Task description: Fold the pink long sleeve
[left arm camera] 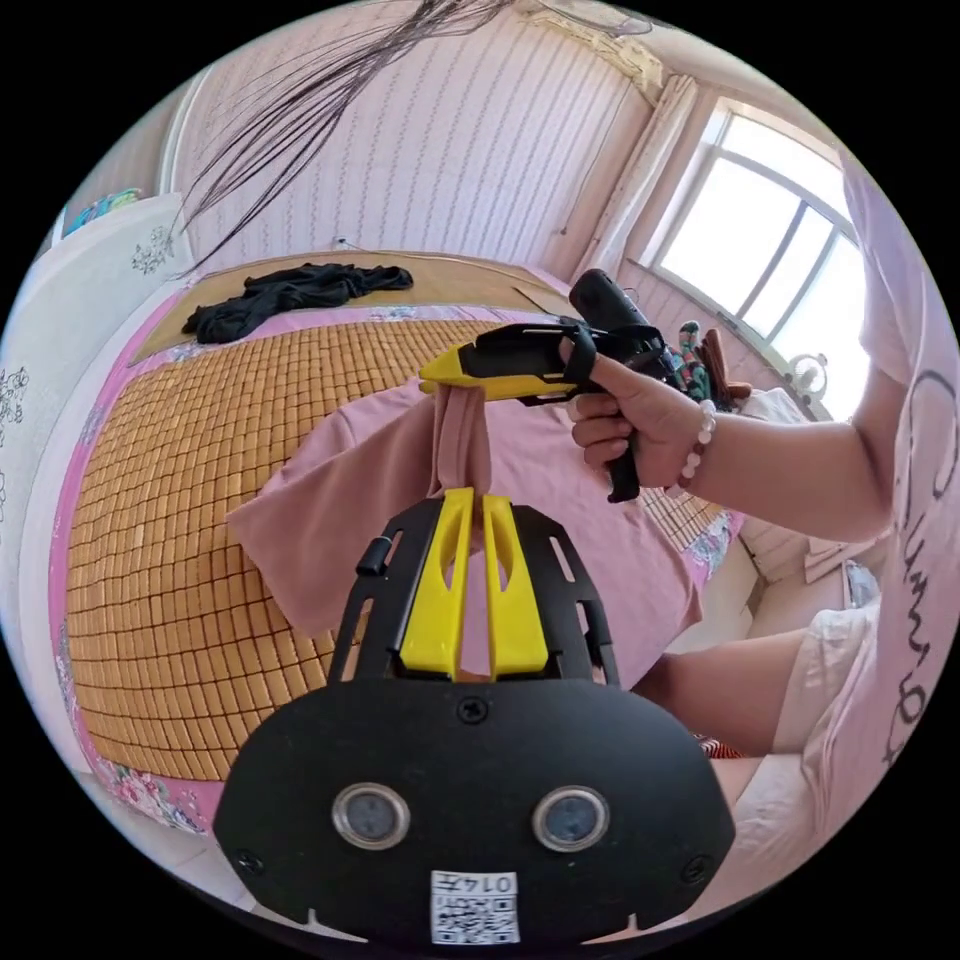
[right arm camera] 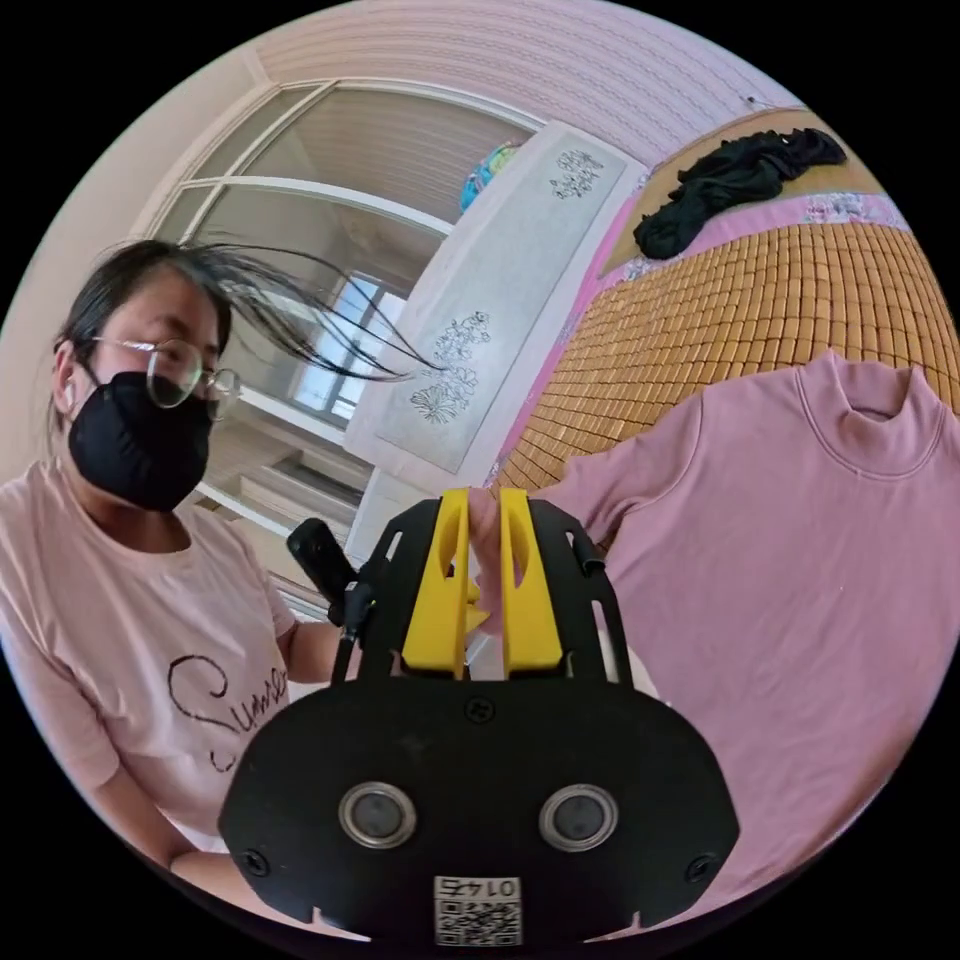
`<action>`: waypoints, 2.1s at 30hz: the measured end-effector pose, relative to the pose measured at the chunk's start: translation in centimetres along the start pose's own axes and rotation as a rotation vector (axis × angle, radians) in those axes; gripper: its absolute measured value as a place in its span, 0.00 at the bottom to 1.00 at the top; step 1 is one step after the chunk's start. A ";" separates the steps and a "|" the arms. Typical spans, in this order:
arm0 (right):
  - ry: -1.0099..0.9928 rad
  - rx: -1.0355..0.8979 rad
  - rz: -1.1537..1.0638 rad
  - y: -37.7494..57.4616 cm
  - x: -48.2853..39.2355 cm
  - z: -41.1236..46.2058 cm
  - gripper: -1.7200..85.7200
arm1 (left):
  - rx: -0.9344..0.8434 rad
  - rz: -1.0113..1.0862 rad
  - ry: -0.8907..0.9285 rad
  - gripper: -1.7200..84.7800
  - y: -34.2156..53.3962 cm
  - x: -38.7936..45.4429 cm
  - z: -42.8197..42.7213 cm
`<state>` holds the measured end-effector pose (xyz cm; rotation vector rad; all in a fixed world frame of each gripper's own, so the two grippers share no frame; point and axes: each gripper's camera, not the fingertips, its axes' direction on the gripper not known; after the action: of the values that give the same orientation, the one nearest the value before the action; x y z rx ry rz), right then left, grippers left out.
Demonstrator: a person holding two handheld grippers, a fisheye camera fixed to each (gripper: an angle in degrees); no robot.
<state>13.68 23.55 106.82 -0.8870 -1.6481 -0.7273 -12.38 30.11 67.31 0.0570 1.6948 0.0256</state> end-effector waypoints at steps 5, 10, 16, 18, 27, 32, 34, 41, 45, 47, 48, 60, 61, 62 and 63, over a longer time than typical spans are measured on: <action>-0.095 0.109 -0.091 5.7 -0.6 -10.7 0.08 | 0.096 0.111 0.285 0.01 -3.2 3.8 2.7; 0.060 0.133 -0.005 13.8 0.7 -19.6 0.08 | 0.074 0.255 0.503 0.01 -6.0 9.9 8.8; 0.181 0.032 0.276 23.1 9.7 -20.7 0.08 | -0.222 0.260 0.544 0.03 -4.7 14.8 21.6; 0.226 -0.005 0.341 25.8 11.9 -20.4 0.08 | -0.314 0.269 0.541 0.03 -3.9 15.8 25.1; 0.549 -0.107 0.684 37.2 16.9 -21.1 0.05 | -0.492 0.225 0.513 0.03 -3.2 16.7 34.7; 0.591 -0.020 0.666 37.7 17.8 -19.7 0.05 | -0.576 0.300 0.411 0.06 -5.4 17.5 40.0; 0.524 0.063 0.671 38.5 18.6 -19.2 0.04 | -0.569 0.327 0.319 0.08 -8.1 18.4 43.3; 0.646 0.143 0.657 40.6 19.1 -20.2 0.05 | -0.561 0.444 0.265 0.09 -17.0 23.8 54.8; 0.788 0.267 0.760 43.1 19.9 -23.7 0.05 | -0.590 0.600 0.260 0.10 -20.7 30.4 61.5; 0.832 0.327 0.798 44.0 20.5 -25.4 0.06 | -0.588 0.614 0.247 0.10 -21.8 32.7 64.2; 0.859 0.359 0.819 44.6 20.9 -26.4 0.07 | -0.597 0.615 0.250 0.10 -22.3 34.2 66.0; 1.140 0.473 0.717 46.6 23.8 -32.2 0.13 | -0.689 0.831 0.066 0.14 -24.9 47.4 80.8; 1.141 0.484 0.726 46.7 24.4 -32.8 0.14 | -0.698 0.846 0.049 0.14 -25.0 48.1 81.9; 1.140 0.492 0.732 46.8 24.7 -33.0 0.14 | -0.705 0.850 0.045 0.14 -25.0 48.5 82.3; 1.134 0.510 0.744 47.0 25.3 -33.5 0.15 | -0.714 0.853 0.042 0.14 -25.1 49.1 83.2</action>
<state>66.95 25.83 140.37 -0.4697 -0.3746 -0.1581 63.52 6.27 7.02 0.2374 1.5037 1.2590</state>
